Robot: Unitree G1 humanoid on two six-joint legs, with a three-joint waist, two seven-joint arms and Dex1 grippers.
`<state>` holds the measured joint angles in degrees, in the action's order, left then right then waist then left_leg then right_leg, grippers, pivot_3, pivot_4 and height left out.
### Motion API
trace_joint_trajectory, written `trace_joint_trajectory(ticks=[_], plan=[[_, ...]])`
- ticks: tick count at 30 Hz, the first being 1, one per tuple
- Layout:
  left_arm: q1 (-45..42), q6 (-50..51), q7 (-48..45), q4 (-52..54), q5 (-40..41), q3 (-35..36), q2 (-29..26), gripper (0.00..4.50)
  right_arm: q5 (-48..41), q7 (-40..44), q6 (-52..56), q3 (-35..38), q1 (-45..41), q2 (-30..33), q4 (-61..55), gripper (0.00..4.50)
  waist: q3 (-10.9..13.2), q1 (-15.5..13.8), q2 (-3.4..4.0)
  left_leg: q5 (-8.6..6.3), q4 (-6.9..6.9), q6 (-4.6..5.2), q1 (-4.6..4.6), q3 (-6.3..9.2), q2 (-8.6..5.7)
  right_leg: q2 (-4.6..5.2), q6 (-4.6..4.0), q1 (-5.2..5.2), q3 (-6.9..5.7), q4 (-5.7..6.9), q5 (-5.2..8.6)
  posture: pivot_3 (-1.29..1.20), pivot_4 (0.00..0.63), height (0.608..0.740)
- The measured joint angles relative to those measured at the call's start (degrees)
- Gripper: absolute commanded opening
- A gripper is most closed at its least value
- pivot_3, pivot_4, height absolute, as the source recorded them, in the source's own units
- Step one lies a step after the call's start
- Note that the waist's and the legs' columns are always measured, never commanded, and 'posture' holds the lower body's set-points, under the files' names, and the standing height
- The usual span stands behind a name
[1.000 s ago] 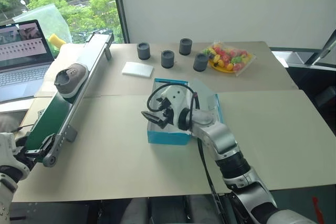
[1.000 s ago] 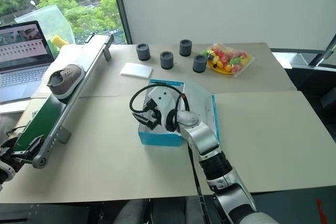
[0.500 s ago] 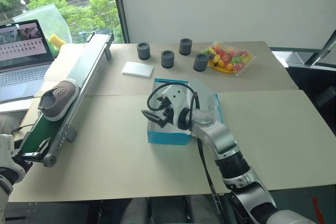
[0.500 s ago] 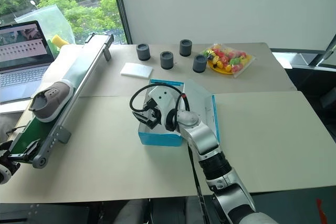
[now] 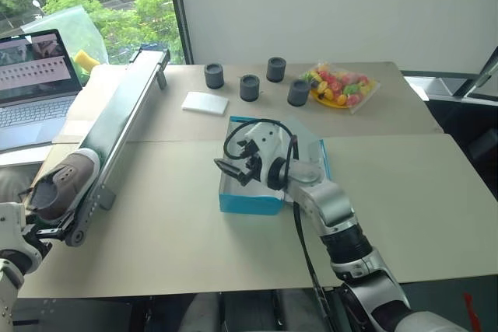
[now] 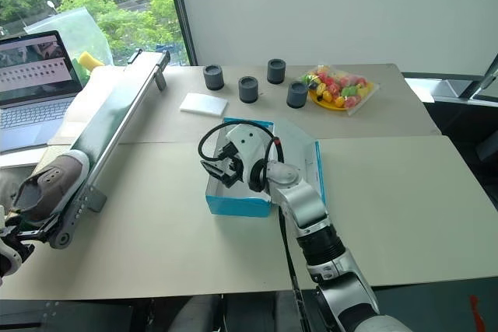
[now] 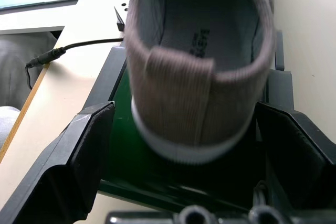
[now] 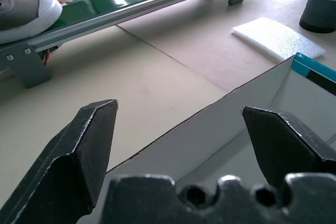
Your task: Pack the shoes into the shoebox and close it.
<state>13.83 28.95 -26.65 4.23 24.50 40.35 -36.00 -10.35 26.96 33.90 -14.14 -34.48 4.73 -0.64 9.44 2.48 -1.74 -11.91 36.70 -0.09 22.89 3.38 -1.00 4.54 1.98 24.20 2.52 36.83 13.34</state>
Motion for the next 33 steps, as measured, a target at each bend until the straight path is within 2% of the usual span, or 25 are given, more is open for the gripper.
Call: trace_joint_trajectory(ticks=[2,5,7,13,17,20,23,25,29,33], plan=[[-0.1,0.2,0.2,0.2,0.2,-0.2,0.0,3.87,-0.1,-0.1,0.0,1.1,-0.1,0.0,0.0,4.5,0.0,0.0,0.0,0.0,0.0,0.0,0.0,0.0,0.0,0.0,0.0,0.0,0.0,0.0,0.0,0.0,0.15,0.736],[-0.1,1.0,0.2,1.1,0.2,-0.2,0.0,3.01,-0.1,-0.3,0.1,1.9,-0.4,0.0,0.0,4.5,0.0,-0.1,0.04,0.0,-0.01,0.0,-0.01,0.0,0.0,0.0,0.0,0.0,0.0,0.02,0.0,0.0,0.15,0.736],[-0.1,1.0,0.3,1.5,0.2,-0.1,0.0,2.73,-0.1,-0.6,0.1,2.0,-0.6,-0.3,0.0,4.5,0.0,-0.3,0.1,0.0,-0.01,0.0,-0.03,0.01,0.0,0.0,-0.02,-0.01,0.0,0.05,0.0,0.0,0.15,0.736],[-2.7,0.7,3.1,2.3,0.0,-0.1,0.9,2.73,0.0,-1.1,0.1,2.0,-0.7,-0.9,0.0,4.5,0.0,-0.4,0.02,0.01,0.0,-0.01,0.0,0.02,0.01,-0.02,-0.04,0.0,-0.03,0.03,-0.01,0.0,0.15,0.736],[-7.3,-3.2,8.5,9.2,-2.3,-1.0,3.5,2.73,0.0,-1.9,0.1,2.5,-0.9,-1.2,0.3,4.5,0.0,-0.4,-0.15,0.0,0.0,-0.02,0.18,0.06,0.01,-0.01,-0.04,0.09,-0.05,-0.04,-0.02,0.0,0.15,0.736],[-9.6,-5.0,12.3,18.3,-6.5,-7.4,4.8,2.73,-1.5,-3.0,1.6,5.0,-1.7,-3.1,1.3,4.5,0.0,-0.4,-0.15,-0.02,-0.01,-0.06,0.19,0.02,-0.03,0.02,-0.03,0.09,0.01,-0.07,-0.04,0.0,0.15,0.736],[-13.3,-2.1,15.5,26.7,-7.2,-19.9,11.9,2.73,-12.3,-6.7,14.2,15.2,-5.1,-9.9,3.0,4.5,0.0,-0.5,-0.13,-0.02,0.0,-0.05,0.25,0.05,-0.01,0.02,0.0,0.06,0.02,-0.06,-0.07,0.0,0.15,0.736],[-13.9,1.1,16.1,30.1,-6.4,-29.0,15.8,2.73,-23.3,-7.0,27.0,20.9,-6.0,-10.0,3.0,4.5,0.0,-0.3,-0.17,-0.04,0.0,-0.03,0.33,0.11,0.02,-0.06,0.0,0.1,0.0,-0.07,-0.07,0.0,0.15,0.736],[-15.9,4.7,17.8,32.1,-6.2,-35.6,20.2,2.73,-36.3,-8.6,40.0,28.2,-6.7,-10.1,3.0,4.5,0.1,0.3,-0.03,-0.04,-0.01,-0.02,0.38,-0.01,0.01,-0.16,-0.02,0.28,0.08,0.04,-0.06,0.0,0.15,0.736],[-16.3,5.7,17.6,33.2,-6.3,-41.2,21.6,2.73,-41.1,-12.6,43.8,29.4,-8.6,-10.1,3.5,4.5,0.1,0.3,-0.02,-0.03,0.02,-0.01,0.23,-0.24,-0.04,-0.22,-0.03,0.08,0.05,0.06,-0.04,0.0,0.15,0.736]])
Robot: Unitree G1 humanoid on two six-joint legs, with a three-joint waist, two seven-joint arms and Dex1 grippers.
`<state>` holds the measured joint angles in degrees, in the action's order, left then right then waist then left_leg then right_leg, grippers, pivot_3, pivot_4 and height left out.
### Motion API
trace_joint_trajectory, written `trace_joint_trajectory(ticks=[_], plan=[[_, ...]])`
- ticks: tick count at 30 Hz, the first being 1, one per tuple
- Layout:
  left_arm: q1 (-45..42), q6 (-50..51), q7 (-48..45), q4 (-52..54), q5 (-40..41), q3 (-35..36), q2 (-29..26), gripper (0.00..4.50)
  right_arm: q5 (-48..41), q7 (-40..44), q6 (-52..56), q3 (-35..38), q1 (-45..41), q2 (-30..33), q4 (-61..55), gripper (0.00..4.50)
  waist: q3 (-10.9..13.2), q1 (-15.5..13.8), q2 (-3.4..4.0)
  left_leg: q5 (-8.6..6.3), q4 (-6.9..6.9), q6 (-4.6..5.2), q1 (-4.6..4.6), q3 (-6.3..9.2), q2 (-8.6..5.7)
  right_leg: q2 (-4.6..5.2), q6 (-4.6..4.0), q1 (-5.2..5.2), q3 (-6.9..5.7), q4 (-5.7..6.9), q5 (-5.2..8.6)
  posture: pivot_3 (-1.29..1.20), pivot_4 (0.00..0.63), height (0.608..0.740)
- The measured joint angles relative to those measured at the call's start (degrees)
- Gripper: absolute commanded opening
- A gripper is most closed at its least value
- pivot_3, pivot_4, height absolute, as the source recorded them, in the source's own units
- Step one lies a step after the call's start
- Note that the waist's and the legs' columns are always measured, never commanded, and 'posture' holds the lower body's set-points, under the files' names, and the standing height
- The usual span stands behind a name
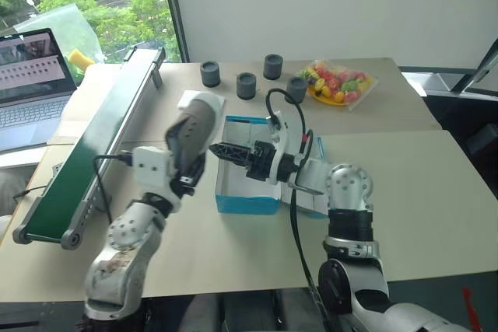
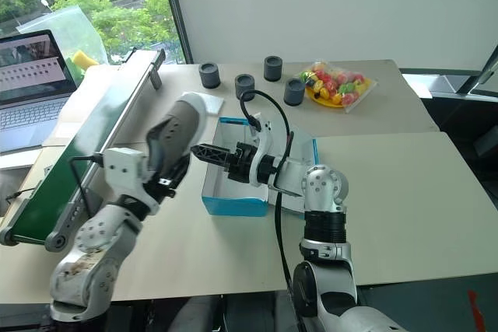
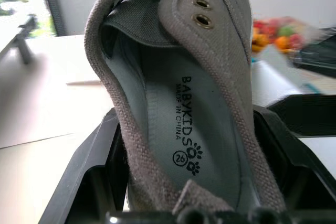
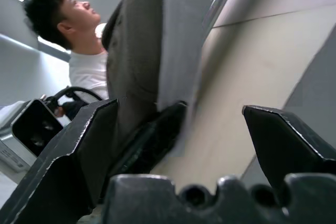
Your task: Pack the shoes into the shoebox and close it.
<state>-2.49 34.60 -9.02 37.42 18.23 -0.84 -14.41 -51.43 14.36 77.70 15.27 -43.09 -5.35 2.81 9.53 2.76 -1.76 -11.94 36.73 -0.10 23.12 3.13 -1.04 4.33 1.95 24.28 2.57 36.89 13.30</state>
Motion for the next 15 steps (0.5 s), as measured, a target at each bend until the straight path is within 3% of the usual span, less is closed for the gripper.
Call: trace_joint_trajectory(ticks=[11,12,15], plan=[[-1.5,1.3,-0.6,0.0,-0.1,-1.1,-0.1,2.73,-8.4,-10.5,-4.8,3.9,-1.7,0.0,3.9,4.5,0.0,-0.1,0.0,0.0,0.09,0.01,0.11,-0.16,-0.02,-0.01,0.03,0.0,-0.06,-0.06,0.02,0.0,0.15,0.736],[-1.6,1.7,-0.6,0.0,-0.1,-1.1,-0.1,2.69,-8.5,-11.2,-5.7,3.7,-1.7,0.0,4.4,3.98,0.0,-0.2,0.0,0.01,0.09,0.01,0.11,-0.16,-0.02,-0.01,0.03,-0.01,-0.06,-0.06,0.02,0.0,0.15,0.736],[-1.7,2.0,-0.6,0.0,-0.1,-1.1,-0.1,2.69,-9.7,-12.0,-7.3,2.8,-1.7,0.0,4.5,3.0,0.0,-0.2,0.0,0.01,0.09,0.01,0.11,-0.16,-0.02,-0.02,0.04,-0.01,-0.06,-0.06,0.02,0.0,0.15,0.736]])
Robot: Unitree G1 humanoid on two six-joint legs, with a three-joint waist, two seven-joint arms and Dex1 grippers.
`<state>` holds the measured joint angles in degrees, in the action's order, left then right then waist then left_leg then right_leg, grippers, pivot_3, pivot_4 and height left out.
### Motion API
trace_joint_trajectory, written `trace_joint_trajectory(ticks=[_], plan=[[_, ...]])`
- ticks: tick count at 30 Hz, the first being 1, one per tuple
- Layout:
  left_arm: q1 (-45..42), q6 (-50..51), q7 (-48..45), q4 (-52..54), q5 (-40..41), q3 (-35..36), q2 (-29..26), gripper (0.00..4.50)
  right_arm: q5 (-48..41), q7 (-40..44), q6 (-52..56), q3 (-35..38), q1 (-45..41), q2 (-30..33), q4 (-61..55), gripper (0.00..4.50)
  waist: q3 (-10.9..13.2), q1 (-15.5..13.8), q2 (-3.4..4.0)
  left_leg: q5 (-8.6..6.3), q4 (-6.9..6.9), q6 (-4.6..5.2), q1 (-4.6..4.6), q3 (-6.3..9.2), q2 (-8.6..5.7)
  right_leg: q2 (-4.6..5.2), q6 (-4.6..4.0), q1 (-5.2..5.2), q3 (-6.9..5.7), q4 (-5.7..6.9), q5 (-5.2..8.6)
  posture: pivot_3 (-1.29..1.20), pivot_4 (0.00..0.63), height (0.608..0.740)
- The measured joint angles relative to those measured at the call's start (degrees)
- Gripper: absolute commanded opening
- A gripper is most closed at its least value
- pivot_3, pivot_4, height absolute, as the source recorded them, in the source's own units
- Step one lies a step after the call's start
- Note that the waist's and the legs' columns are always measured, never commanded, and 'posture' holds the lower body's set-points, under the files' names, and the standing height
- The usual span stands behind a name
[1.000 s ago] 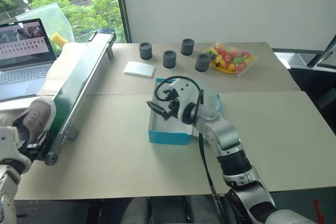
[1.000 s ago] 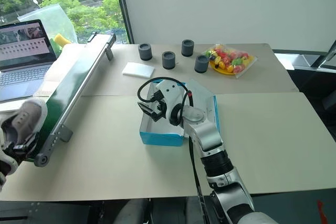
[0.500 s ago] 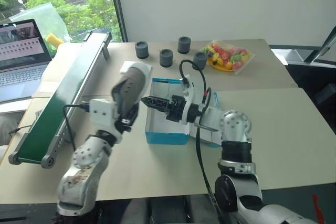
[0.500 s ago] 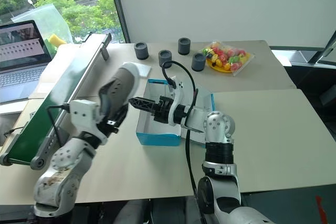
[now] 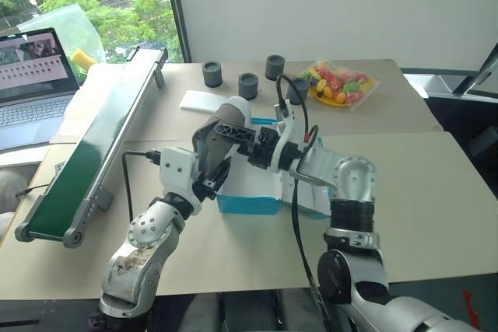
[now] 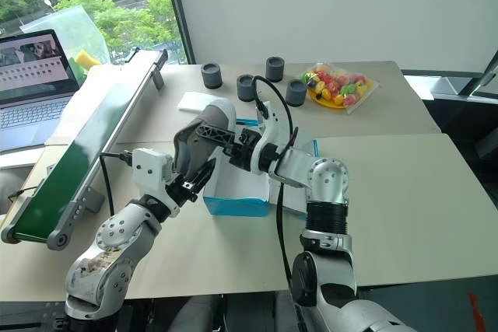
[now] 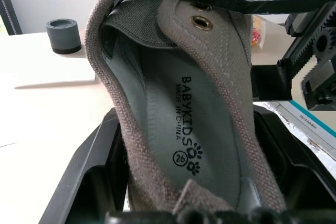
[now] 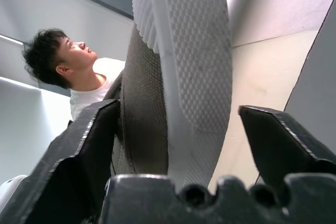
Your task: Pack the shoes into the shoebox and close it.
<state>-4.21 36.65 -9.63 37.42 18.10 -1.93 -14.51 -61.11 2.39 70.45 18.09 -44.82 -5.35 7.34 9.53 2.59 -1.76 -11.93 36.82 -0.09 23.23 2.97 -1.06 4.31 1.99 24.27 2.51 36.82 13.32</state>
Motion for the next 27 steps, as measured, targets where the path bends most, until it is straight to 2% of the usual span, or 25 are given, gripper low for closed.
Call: trace_joint_trajectory(ticks=[6,8,11,13,16,20,22,27], plan=[[-0.7,0.0,0.0,0.1,-0.1,0.7,-0.3,2.69,-0.6,-2.0,-2.1,-1.8,0.0,0.0,0.0,1.09,0.0,0.0,0.0,0.0,0.0,0.0,0.0,0.0,0.0,0.0,0.0,0.0,0.0,-0.01,0.0,0.0,0.15,0.736],[-0.8,0.0,0.0,0.1,-0.2,0.7,-0.4,2.69,-0.9,-2.3,-2.3,-2.0,0.0,0.0,0.0,0.63,0.0,0.0,0.0,0.0,0.0,0.0,0.0,0.0,0.0,0.0,0.0,0.0,0.0,0.0,0.0,0.0,0.15,0.736],[-0.8,-0.2,0.0,0.5,-0.9,0.5,-0.9,2.69,-2.0,-2.8,-2.3,-2.1,0.0,0.0,0.0,0.57,0.0,0.0,0.0,0.0,0.0,0.0,0.02,0.0,0.01,-0.01,0.0,0.01,0.0,0.0,0.0,0.0,0.15,0.736],[-0.7,-0.8,0.0,1.3,-1.5,0.3,-1.2,3.49,-4.1,-3.1,-2.3,-1.7,0.0,0.0,0.0,0.55,0.0,0.0,0.0,0.0,0.0,0.0,0.01,0.01,0.01,-0.01,0.0,-0.01,0.0,-0.01,0.0,0.0,0.15,0.736],[-0.5,-1.4,-0.2,1.4,-2.2,0.2,-1.4,4.47,-8.0,-3.8,-2.3,-1.6,0.0,0.0,0.0,0.55,0.0,0.0,0.0,0.0,0.0,0.0,0.0,0.01,0.02,-0.01,0.0,-0.01,0.0,-0.02,0.0,0.0,0.15,0.736],[-0.5,-1.6,-0.6,1.4,-2.3,-0.3,-1.3,4.47,-9.9,-6.5,-4.1,-1.8,0.0,0.0,1.2,0.55,0.0,0.0,0.0,0.0,0.01,0.0,0.0,0.0,0.01,-0.01,0.0,-0.02,-0.01,-0.02,0.0,0.0,0.15,0.736],[0.0,-1.5,-0.6,1.4,-2.3,0.0,-1.7,4.47,-6.6,-7.0,-7.1,-3.3,-0.8,0.2,2.3,0.55,0.0,0.2,0.01,0.0,0.0,0.0,-0.03,-0.04,0.01,-0.02,0.0,-0.01,0.01,0.0,0.0,0.0,0.15,0.736],[4.1,-1.0,-3.0,2.7,-1.8,1.0,-4.9,4.47,1.6,-9.1,-13.5,-3.3,-10.9,2.8,8.9,0.55,0.0,0.1,0.05,0.0,-0.01,0.0,0.03,-0.03,0.02,-0.06,0.0,0.05,-0.01,-0.02,0.01,0.0,0.15,0.736]])
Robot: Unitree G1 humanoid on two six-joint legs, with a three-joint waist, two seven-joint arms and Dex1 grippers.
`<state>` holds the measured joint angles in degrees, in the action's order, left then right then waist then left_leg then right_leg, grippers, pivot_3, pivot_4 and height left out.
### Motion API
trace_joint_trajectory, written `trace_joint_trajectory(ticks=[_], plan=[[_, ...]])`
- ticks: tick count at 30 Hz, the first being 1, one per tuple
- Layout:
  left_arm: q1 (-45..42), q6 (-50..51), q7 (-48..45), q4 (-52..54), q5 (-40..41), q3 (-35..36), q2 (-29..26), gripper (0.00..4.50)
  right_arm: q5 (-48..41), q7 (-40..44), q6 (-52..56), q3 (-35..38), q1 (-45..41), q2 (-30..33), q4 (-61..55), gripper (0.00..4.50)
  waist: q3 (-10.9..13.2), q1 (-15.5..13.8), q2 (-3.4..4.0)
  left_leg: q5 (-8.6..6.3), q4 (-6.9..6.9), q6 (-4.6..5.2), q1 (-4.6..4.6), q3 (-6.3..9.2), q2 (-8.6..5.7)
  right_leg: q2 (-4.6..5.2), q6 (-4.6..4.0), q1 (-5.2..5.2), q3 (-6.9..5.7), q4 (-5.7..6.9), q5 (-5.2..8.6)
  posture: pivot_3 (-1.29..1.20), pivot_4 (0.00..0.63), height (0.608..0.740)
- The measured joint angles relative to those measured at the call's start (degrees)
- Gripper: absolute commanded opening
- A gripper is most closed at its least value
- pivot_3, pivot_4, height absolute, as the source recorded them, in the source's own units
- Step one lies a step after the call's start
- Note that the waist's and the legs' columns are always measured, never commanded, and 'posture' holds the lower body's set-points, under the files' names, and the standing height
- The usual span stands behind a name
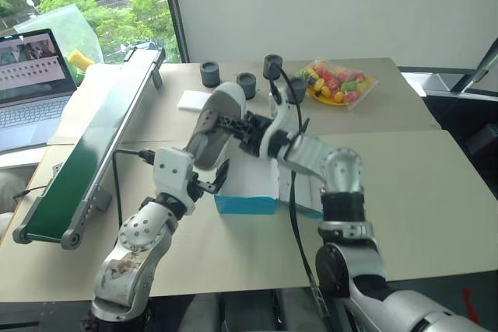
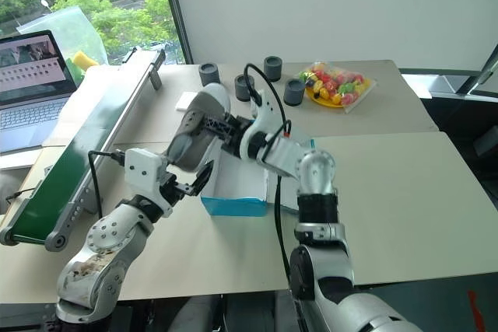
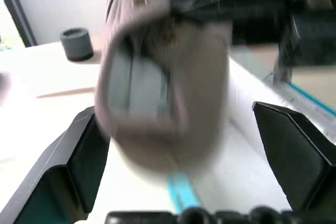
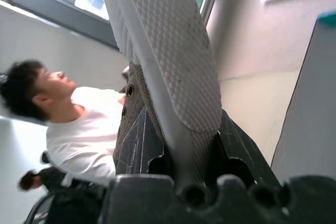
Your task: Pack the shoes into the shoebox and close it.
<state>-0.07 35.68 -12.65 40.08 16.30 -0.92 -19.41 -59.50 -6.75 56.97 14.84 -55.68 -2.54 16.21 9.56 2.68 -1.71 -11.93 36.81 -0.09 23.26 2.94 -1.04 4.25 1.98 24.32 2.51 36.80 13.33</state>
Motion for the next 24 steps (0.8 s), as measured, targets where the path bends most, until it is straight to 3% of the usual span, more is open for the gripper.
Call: trace_joint_trajectory(ticks=[5,10,13,18,24], plan=[[2.9,0.5,-3.6,2.2,1.6,1.7,-4.6,4.47,6.2,-2.5,0.3,1.5,-7.5,7.7,10.7,0.55,0.0,-0.7,0.0,0.0,0.01,0.0,0.02,0.03,-0.03,0.07,0.0,-0.08,-0.09,-0.1,0.0,0.0,0.15,0.736],[6.3,0.2,-10.2,7.1,2.6,2.3,-12.0,4.47,11.1,-3.5,11.7,0.3,-11.7,14.1,19.1,0.55,0.1,0.0,0.06,0.0,-0.05,0.0,0.11,-0.04,0.01,0.04,-0.06,0.06,-0.02,-0.07,0.03,0.0,0.15,0.736],[10.9,-1.8,-17.1,8.2,5.3,7.5,-17.1,4.47,12.8,-4.1,20.2,0.7,-15.5,16.4,22.7,0.55,0.1,0.5,0.17,0.0,-0.1,0.01,0.04,-0.09,0.05,0.02,-0.16,0.08,0.0,0.0,0.08,0.0,0.15,0.736],[12.4,-5.2,-24.8,6.1,6.7,13.9,-22.5,4.47,16.7,-5.8,31.2,2.5,-18.7,14.9,27.1,0.55,0.2,0.5,0.2,0.0,-0.08,0.01,-0.07,-0.07,0.03,0.01,-0.15,-0.1,-0.05,-0.08,0.09,0.0,0.15,0.736],[11.0,-5.9,-25.7,4.5,6.5,13.9,-22.8,4.47,22.9,-2.5,33.2,-2.0,-17.8,12.5,27.3,0.55,0.2,0.3,0.21,0.0,-0.07,0.02,0.1,-0.03,0.01,0.02,-0.09,0.03,-0.08,-0.09,0.08,0.0,0.15,0.736]])
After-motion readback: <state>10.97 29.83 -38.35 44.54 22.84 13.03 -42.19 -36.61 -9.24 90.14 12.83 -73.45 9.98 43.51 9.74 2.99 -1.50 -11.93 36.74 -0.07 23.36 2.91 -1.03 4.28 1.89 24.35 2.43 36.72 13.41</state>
